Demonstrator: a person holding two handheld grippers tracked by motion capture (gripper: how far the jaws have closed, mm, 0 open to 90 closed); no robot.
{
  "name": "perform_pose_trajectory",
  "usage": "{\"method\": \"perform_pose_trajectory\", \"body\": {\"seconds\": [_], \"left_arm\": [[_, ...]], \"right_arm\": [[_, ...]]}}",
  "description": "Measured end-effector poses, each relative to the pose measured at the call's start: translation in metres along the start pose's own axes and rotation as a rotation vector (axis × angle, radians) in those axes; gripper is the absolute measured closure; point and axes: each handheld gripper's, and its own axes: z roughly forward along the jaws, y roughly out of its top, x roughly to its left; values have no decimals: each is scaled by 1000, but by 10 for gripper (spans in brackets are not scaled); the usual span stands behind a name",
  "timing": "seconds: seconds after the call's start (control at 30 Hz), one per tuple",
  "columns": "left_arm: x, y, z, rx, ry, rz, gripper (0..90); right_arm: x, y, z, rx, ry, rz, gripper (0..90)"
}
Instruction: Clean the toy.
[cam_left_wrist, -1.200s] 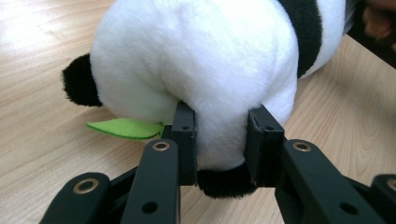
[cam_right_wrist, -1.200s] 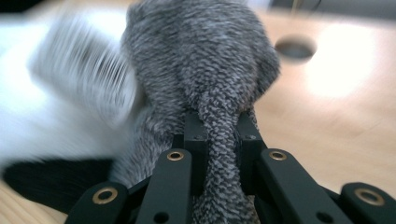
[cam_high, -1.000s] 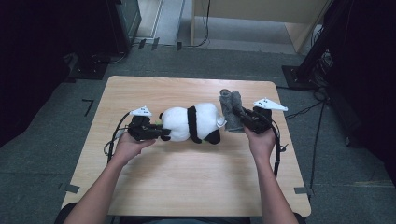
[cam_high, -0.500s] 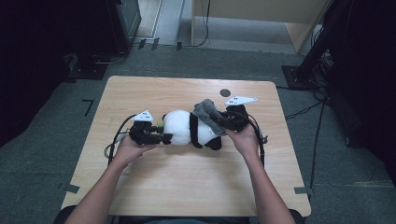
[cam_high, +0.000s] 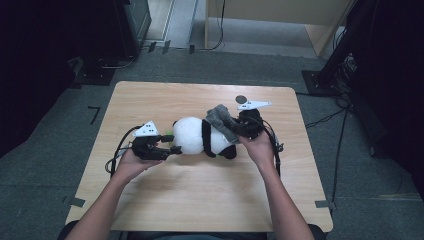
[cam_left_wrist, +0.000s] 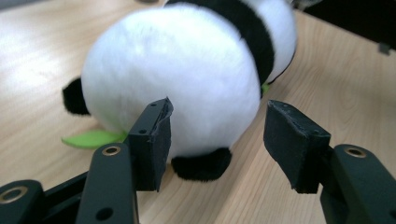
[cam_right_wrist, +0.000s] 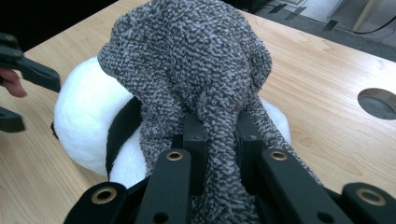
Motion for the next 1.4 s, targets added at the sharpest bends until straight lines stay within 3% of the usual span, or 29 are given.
{"method": "perform_pose_trajectory", "body": {"seconds": [0.17, 0.33, 0.4, 0.7, 0.83, 0.9, 0.93, 1.03, 1.17, 1.3, 1.4], "left_arm": [[8, 0, 12, 26, -24, -27, 364], [7, -4, 10, 28, -21, 39, 339], [4, -9, 9, 27, -4, 84, 324], [3, -27, 25, 35, 52, 129, 274], [5, -29, 34, 27, 111, 152, 278], [6, -31, 39, 25, 153, 172, 318], [7, -31, 40, 18, 171, 179, 383], [12, -31, 41, 6, 162, 165, 513], [10, -27, 43, 17, 184, 149, 643], [6, -17, 41, 47, 160, 81, 721], [1, -2, 36, 86, 119, -9, 729]], "right_arm": [[-2, 2, 1, 6, 9, 16, 801], [-5, 8, 5, 30, 11, 27, 802], [-5, 9, 8, 31, 12, 26, 802], [-5, 8, 10, 25, 20, 34, 802], [-6, 8, 12, 23, 27, 46, 803], [-7, 8, 12, 21, 26, 50, 803], [-7, 8, 12, 20, 26, 52, 803], [-9, 8, 12, 18, 24, 61, 803], [-9, 7, 13, 11, 23, 64, 803], [-9, 7, 9, -14, 5, 53, 803], [-5, 12, -5, -73, 8, 43, 803]]}}
